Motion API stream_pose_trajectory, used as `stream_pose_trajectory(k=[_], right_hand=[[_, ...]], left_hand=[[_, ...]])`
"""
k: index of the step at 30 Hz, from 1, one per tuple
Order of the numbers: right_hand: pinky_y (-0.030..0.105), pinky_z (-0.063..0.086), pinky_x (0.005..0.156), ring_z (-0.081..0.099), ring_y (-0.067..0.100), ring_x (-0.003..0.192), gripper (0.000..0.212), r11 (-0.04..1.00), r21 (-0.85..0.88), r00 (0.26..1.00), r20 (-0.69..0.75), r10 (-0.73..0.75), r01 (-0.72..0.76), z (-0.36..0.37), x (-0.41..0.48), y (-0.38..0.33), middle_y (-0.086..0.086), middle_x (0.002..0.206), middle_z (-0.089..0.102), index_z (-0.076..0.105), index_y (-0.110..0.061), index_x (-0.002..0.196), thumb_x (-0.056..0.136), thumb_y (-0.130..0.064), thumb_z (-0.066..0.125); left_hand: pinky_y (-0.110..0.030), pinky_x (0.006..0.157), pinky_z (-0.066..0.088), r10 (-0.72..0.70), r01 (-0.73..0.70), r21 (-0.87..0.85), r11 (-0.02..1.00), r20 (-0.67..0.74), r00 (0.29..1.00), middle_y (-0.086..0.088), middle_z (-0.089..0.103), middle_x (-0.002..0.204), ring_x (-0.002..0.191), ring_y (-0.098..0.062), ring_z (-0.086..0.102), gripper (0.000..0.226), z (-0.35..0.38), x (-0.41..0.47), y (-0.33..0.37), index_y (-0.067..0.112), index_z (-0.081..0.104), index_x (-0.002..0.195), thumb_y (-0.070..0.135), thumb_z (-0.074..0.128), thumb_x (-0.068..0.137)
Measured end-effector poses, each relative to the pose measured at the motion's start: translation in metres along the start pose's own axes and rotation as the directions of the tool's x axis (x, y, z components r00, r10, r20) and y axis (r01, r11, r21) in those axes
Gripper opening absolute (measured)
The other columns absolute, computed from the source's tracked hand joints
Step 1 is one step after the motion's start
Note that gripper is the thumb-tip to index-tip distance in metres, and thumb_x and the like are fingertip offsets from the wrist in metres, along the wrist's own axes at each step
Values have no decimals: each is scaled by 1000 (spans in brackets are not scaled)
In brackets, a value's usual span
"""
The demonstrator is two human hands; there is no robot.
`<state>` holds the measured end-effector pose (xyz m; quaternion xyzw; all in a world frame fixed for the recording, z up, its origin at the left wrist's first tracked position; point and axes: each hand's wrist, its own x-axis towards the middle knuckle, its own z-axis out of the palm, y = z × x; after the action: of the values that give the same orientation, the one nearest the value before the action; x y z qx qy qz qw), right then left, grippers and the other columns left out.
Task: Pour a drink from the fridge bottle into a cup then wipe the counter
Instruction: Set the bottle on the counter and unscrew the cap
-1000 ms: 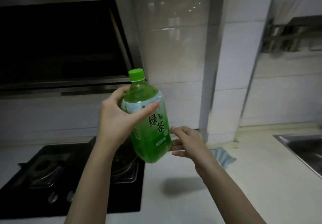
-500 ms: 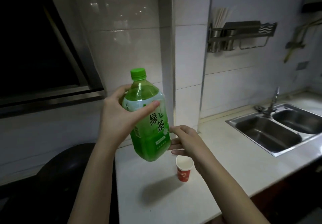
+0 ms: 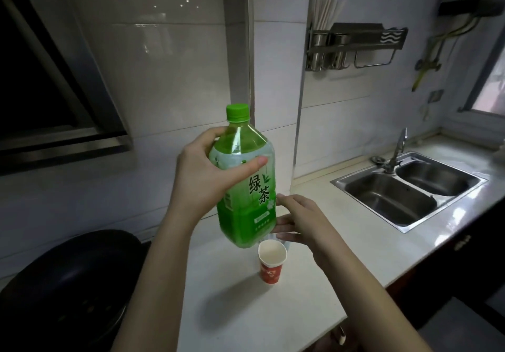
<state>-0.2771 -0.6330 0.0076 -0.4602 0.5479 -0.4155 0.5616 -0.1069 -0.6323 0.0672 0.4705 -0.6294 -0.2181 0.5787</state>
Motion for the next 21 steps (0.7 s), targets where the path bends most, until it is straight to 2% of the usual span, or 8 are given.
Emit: stream_pose_trajectory(k=[5,9,14,19,21], right_hand=[[28,54,64,68,21,70,32,999,-39,1000,12,16,-15,-26,34,1,17,81,71,58,-7,113,97,-34,49],[27,55,62,68,22,69,30,998,-64,999,44,30,-27,-59,70,-4,21,86,71,59,-9,110,98,-33,47],[30,55,66,67,23,65,31,993,-94,993,89,81,-73,-108,122,-13,18,76,70,60,-9,111,99,-31,42],[37,55,78,68,26,75,31,984,-150,982,148,118,-96,-149,166,-9,22,88,72,58,-10,113,99,-30,40],[36,55,78,68,26,75,30,979,-180,978,165,128,-98,-163,181,-7,22,89,71,58,-10,112,99,-30,39]], left_hand=[[-37,81,61,-15,15,43,999,7,1000,13,72,106,96,-5,69,65,36,19,-13,28,67,117,48,89,59],[-36,84,61,-24,26,76,997,-28,999,15,71,108,98,-4,68,69,77,34,-18,29,65,119,51,88,58],[-35,87,59,-58,65,107,992,-66,996,15,70,112,102,-3,66,74,127,54,-26,30,62,123,52,88,58],[-35,89,59,-111,126,152,980,-104,988,14,69,112,103,-4,66,76,174,69,-37,30,61,122,54,89,55],[-32,91,57,-132,153,185,971,-122,984,13,68,114,105,-4,64,79,193,72,-40,29,60,123,54,88,55]])
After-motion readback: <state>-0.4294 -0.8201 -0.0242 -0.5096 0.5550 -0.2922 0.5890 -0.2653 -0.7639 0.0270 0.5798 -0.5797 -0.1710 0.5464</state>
